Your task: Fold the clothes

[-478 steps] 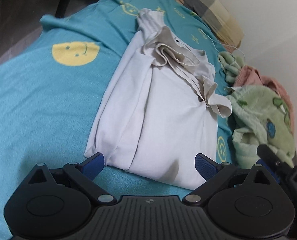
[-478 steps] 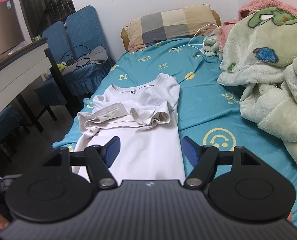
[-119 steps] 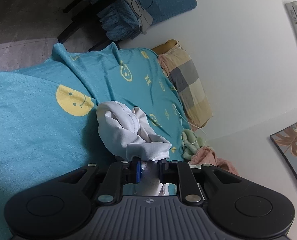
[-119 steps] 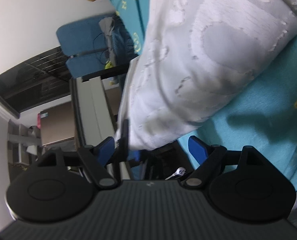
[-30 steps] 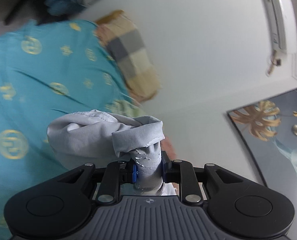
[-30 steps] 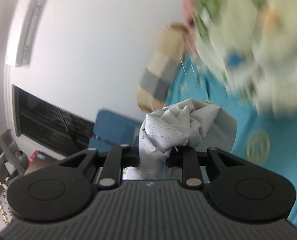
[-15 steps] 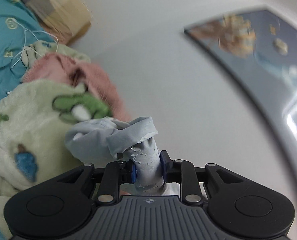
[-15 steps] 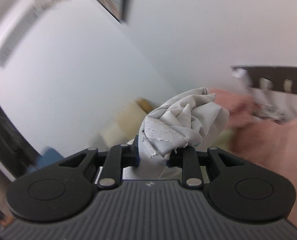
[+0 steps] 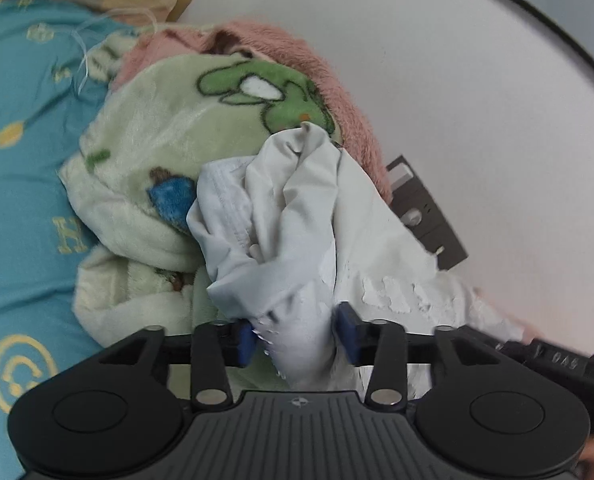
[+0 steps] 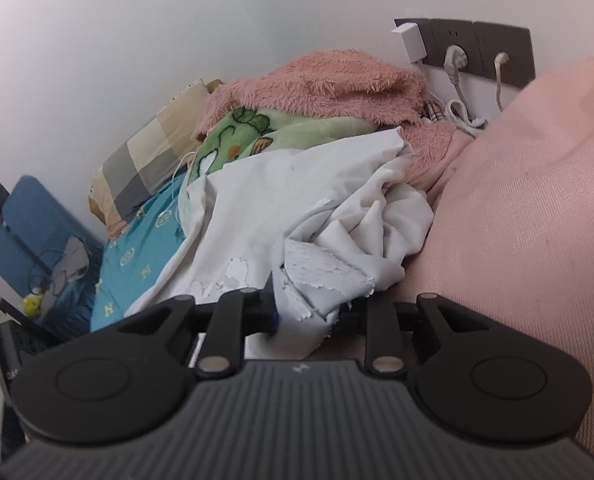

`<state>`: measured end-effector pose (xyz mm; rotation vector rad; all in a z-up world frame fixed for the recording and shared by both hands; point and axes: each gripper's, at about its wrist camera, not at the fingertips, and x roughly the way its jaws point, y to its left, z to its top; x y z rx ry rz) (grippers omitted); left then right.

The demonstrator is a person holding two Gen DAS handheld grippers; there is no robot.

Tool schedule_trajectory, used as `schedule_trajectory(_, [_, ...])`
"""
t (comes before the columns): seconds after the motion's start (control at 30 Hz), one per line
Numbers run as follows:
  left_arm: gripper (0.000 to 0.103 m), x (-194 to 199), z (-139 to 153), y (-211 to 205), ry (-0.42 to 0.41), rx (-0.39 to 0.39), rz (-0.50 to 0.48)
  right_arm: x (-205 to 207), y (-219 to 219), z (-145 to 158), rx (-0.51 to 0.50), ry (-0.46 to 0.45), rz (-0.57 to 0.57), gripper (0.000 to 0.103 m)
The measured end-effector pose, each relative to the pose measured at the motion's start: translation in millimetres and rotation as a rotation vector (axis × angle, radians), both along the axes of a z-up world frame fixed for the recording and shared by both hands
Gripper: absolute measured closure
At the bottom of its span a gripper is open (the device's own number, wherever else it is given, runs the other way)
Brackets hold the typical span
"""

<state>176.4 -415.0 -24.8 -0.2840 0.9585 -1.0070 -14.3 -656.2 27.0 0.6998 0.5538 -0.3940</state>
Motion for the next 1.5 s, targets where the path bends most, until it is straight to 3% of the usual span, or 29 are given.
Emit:
schedule_trajectory(0.07, [0.020, -14.3, 21.0, 4.4, -0.076, 0.047, -0.009, -10.1, 4.3, 7.5, 0.012, -0.001, -0.010, 0.071])
schedule_trajectory(0.13, [0.014, -31.2, 39.1, 11.0, -0.164, 0.073, -0.008, -25.0, 11.0, 19.3, 0.008, -0.009, -0.030, 0.060])
schedule_trajectory(0.2, [0.009, -53.4, 61.6, 19.5, -0.258, 0.097, 0.009, -39.0, 19.8, 35.6, -0.032, -0.029, -0.034, 0.028])
schedule_trajectory(0.27, [0.001, -75.9, 83.9, 28.6, -0.332, 0.088, 0.007, -54.1, 33.0, 55.0, -0.091, -0.059, -0.025, 0.017])
schedule_trajectory(0.5, [0.000, -159.4, 143.7, 68.9, -0.495, 0.072, 0.058, -97.9, 90.3, 108.7, -0.273, -0.087, 0.044, 0.018])
schedule_trajectory(0.77, [0.000, -233.3, 148.1, 120.8, -0.638, 0.074, 0.120, -139.9, 155.5, 108.0, -0.477, -0.147, 0.067, 0.018])
schedule_trajectory(1.03, [0.000, -253.2, 127.4, 150.4, -0.683, 0.056, 0.160, -148.2, 204.4, 83.4, -0.596, -0.192, 0.064, 0.018])
schedule_trajectory(1.5, [0.000, -248.5, 106.3, 167.4, -0.728, 0.111, 0.200, -130.3, 226.6, 56.3, -0.610, -0.174, 0.010, 0.018])
